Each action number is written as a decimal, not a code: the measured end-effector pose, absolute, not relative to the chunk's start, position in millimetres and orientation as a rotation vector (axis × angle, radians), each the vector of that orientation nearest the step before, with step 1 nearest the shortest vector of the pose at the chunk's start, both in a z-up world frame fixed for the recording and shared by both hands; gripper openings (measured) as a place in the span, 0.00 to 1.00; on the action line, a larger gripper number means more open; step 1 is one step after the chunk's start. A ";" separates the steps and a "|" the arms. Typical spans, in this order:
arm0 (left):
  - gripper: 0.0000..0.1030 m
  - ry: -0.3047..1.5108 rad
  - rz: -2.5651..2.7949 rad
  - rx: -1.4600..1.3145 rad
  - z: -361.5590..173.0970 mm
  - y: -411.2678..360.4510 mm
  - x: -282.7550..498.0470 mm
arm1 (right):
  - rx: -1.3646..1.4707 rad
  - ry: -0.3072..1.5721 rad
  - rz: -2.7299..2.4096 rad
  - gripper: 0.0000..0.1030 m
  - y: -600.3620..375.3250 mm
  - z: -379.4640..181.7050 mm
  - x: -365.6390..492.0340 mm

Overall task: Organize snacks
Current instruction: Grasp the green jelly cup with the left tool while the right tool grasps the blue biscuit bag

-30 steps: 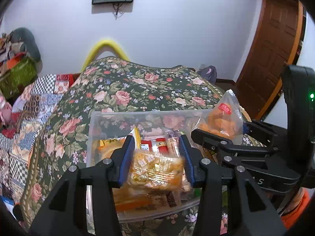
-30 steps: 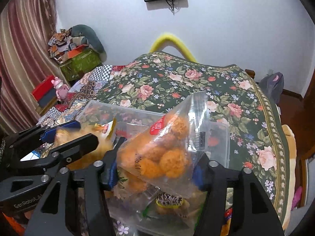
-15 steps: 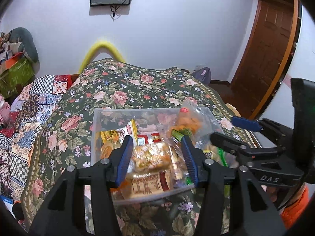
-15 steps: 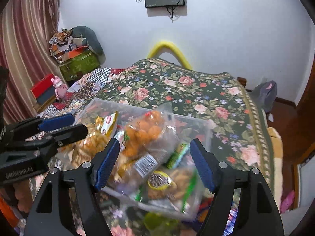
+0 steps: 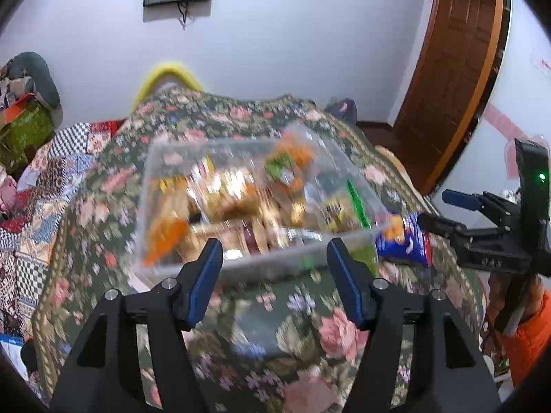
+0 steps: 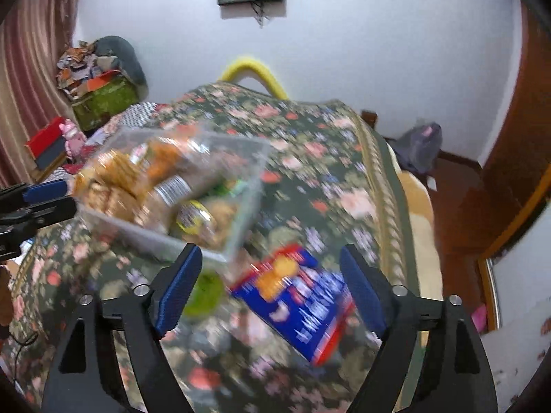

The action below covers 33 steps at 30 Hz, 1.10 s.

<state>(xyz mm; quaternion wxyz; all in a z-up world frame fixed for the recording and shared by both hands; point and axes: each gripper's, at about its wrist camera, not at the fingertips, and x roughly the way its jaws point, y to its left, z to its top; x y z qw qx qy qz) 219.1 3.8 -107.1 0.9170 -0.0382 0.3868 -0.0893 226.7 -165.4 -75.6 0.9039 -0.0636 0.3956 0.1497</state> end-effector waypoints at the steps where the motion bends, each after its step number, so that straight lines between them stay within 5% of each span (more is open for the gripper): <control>1: 0.62 0.806 -0.188 -0.077 -110.5 1.5 217.9 | -0.127 0.830 0.308 0.82 -168.6 -78.6 225.2; 10: 0.62 0.903 -0.209 -0.086 -146.1 -17.7 218.1 | -0.100 0.940 0.353 0.84 -180.5 -112.5 255.3; 17: 0.62 0.935 -0.217 -0.063 -161.0 -29.3 220.7 | -0.198 0.954 0.371 1.00 -167.3 -131.8 274.5; 33: 0.62 0.950 -0.286 -0.062 -165.5 -63.7 229.5 | -0.175 1.048 0.453 1.00 -178.1 -152.6 243.7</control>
